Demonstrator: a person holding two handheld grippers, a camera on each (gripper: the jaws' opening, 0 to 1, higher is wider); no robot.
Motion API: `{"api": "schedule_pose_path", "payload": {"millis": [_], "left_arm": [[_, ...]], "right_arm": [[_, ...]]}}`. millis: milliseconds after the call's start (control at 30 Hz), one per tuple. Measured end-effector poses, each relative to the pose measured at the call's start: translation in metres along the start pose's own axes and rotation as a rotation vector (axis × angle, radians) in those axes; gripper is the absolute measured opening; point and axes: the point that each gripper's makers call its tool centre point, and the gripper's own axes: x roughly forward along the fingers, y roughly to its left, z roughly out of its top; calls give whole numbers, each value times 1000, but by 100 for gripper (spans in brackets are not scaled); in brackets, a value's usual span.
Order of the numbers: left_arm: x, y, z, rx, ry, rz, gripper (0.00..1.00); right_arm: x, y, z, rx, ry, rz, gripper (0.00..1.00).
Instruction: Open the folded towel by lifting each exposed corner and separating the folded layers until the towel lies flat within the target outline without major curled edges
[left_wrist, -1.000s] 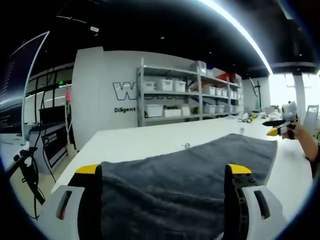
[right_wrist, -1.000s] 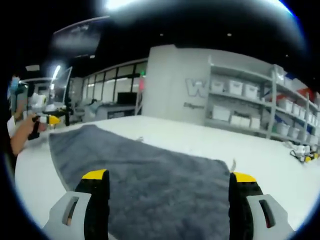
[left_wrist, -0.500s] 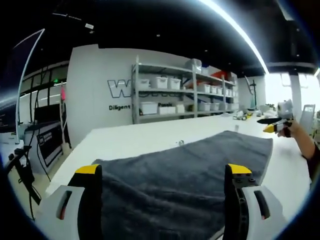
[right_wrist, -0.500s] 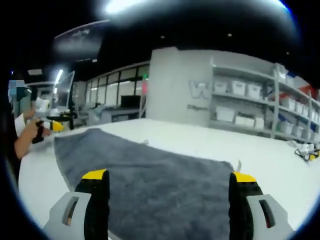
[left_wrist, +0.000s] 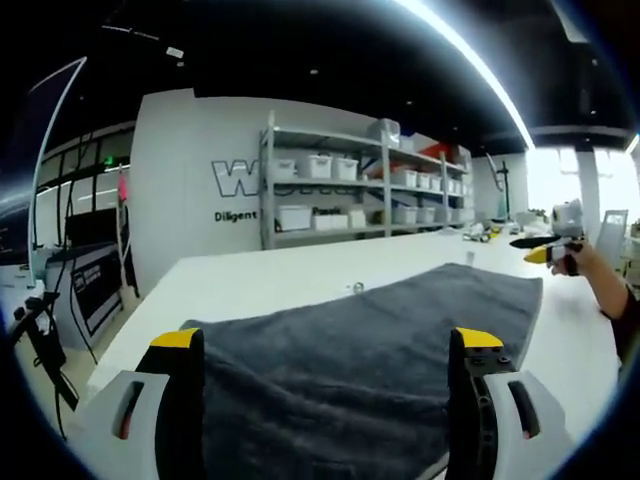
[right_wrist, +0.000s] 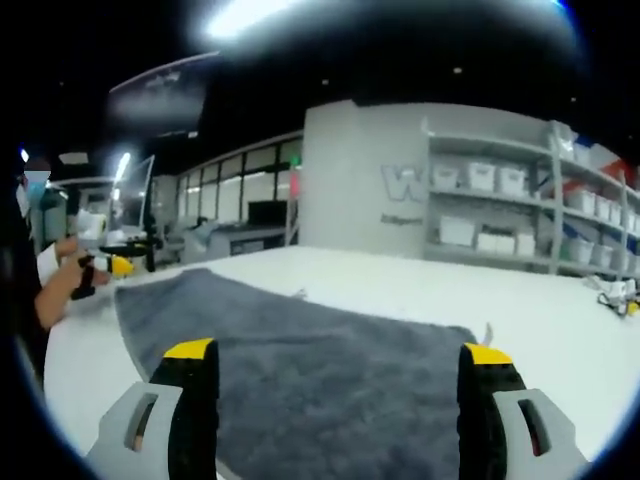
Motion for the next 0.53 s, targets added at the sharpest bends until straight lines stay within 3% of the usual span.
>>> {"api": "schedule_pose_path", "payload": {"millis": [533], "left_arm": [[1, 0, 0, -2, 1, 0, 100]], "right_arm": [[2, -5, -1, -8, 5, -3, 100]]}}
